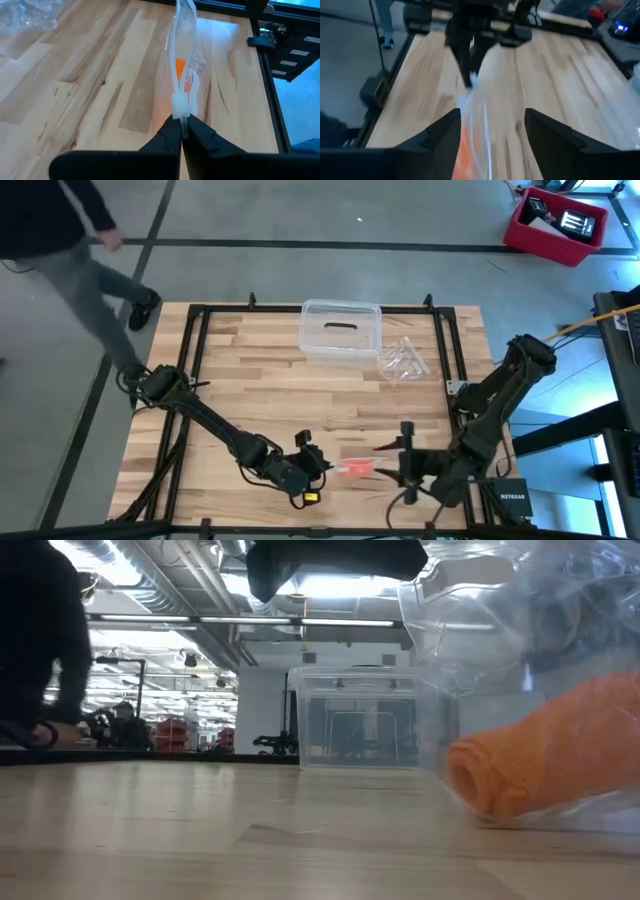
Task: Roll bandage
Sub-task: Close the transparent zip bag
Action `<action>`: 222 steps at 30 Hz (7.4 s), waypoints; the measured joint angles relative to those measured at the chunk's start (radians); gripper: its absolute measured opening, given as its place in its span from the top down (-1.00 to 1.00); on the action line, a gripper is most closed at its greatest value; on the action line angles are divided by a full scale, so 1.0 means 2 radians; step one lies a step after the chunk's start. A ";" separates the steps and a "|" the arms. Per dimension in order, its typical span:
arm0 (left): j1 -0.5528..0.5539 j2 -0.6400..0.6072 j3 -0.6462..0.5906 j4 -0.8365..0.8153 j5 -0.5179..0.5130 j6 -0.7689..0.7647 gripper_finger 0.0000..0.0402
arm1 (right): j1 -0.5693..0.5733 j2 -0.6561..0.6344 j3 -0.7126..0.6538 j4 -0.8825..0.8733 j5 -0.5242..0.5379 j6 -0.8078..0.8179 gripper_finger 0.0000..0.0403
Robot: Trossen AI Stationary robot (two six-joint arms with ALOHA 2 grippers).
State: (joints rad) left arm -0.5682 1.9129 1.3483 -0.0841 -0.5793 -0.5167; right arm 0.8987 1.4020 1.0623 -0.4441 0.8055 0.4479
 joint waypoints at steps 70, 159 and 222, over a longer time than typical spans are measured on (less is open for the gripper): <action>0.004 0.001 0.013 0.064 -0.039 0.051 0.72 | -0.122 0.061 -0.002 0.090 -0.189 -0.119 0.89; 0.040 0.014 0.012 0.093 -0.091 0.063 0.99 | -0.120 0.057 -0.001 0.050 -0.131 -0.014 0.87; 0.069 0.034 0.012 0.119 -0.002 0.105 0.99 | -0.113 0.058 -0.002 -0.013 -0.136 0.054 0.87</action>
State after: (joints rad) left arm -0.4294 1.9800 1.3731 0.1549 -0.5842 -0.3072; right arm 0.6736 1.5181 1.0592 -0.4696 0.5340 0.5567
